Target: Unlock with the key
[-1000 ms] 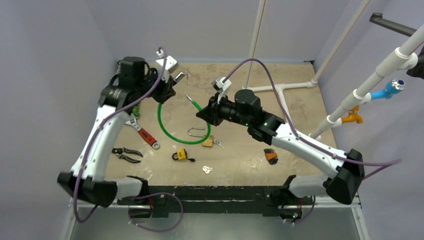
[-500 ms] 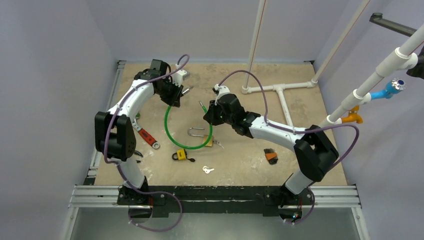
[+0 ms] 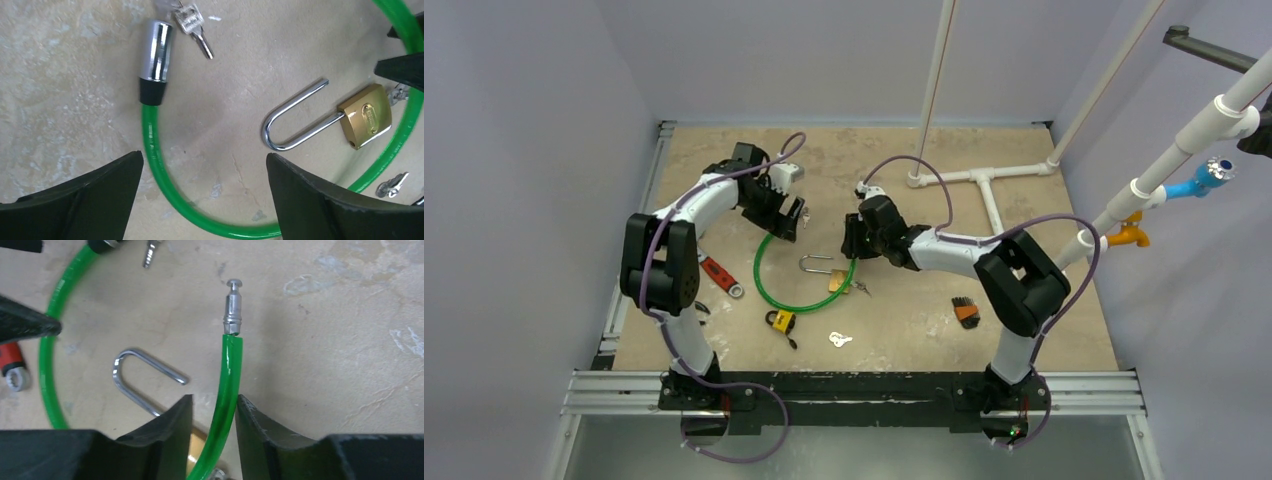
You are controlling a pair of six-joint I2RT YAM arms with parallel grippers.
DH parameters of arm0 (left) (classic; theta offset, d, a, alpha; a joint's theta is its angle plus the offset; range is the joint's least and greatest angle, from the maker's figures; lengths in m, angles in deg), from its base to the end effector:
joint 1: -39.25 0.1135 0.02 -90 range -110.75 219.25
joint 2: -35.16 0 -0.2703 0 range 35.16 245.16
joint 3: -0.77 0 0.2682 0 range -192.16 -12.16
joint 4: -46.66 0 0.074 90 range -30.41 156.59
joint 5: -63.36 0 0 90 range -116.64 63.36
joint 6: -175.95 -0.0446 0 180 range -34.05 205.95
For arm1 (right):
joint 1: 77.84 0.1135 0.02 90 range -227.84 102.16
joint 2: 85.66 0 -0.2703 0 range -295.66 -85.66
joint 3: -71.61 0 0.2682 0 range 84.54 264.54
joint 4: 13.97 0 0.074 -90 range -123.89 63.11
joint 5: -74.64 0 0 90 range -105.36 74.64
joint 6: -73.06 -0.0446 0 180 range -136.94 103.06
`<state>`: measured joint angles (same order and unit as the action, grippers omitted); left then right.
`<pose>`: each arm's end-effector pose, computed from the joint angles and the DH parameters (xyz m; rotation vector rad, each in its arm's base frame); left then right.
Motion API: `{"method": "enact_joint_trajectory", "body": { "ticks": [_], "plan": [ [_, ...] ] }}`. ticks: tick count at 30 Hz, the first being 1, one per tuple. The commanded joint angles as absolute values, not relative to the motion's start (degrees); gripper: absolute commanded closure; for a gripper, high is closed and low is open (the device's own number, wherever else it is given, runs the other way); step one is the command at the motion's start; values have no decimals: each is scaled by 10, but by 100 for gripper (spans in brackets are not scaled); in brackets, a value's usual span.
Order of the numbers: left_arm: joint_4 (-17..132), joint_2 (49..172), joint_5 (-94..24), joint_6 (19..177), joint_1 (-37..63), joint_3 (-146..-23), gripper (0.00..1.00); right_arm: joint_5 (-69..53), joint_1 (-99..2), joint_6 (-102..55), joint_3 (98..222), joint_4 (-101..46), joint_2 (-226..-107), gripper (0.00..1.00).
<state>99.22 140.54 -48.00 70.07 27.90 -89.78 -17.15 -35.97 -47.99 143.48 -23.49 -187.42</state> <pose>0.3844 -0.0937 0.1988 0.7329 2.5945 -0.4864 0.2982 0.2654 0.1692 -0.2034 2.3306 0.6276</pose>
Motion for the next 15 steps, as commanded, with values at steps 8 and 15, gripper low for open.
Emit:
{"method": "enact_joint_trajectory", "body": {
  "ticks": [8, 15],
  "plan": [
    [1029, 1240, -548, 733, 296, -919, 0, -177, -378, -433, 1490, -284, -1868, 1],
    [1034, 1083, -554, 777, 373, -916, 0, -222, -419, -403, 1480, -324, -1713, 1]
  ]
}}
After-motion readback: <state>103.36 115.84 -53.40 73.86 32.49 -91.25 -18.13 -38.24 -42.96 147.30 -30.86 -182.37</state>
